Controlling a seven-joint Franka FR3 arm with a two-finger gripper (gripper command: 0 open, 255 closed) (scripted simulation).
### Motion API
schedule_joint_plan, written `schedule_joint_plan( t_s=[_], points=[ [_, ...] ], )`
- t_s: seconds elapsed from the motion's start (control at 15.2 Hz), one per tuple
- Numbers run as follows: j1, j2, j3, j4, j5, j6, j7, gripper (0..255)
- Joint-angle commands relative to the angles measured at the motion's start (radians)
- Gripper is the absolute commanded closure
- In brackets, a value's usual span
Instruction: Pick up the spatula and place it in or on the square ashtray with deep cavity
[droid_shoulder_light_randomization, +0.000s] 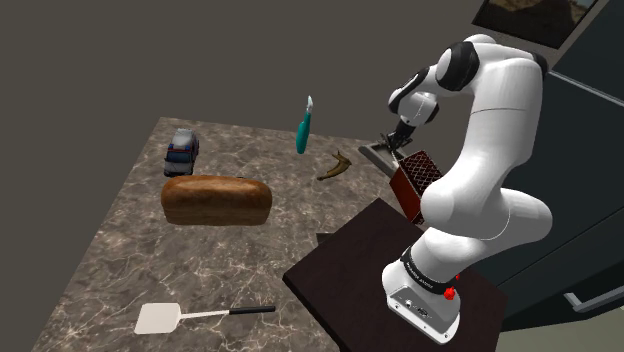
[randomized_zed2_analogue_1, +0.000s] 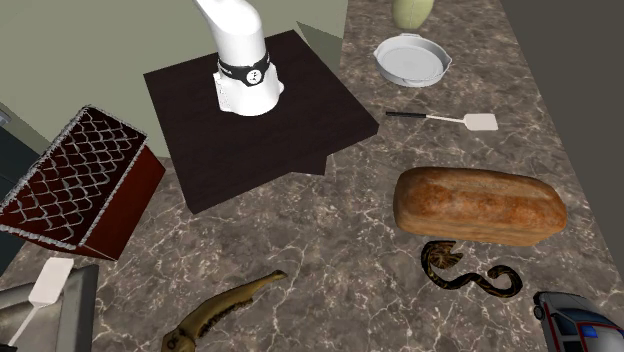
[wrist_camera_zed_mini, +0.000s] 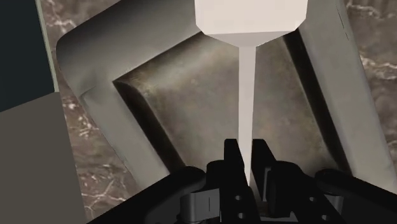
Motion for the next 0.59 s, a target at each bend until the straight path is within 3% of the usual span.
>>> schedule_joint_plan(
  t_s=[0.0, 0.4, 0.46, 0.53],
  points=[
    [-0.001, 0.009, 0.002, 0.002, 0.002, 0.008, -0.001, 255],
    [-0.001, 0.009, 0.002, 0.002, 0.002, 0.008, -0.001, 255],
    [-0.001, 0.009, 0.002, 0.002, 0.002, 0.008, -0.001, 0],
    [-0.001, 0.009, 0.002, 0.002, 0.002, 0.008, -0.001, 0]
  ],
)
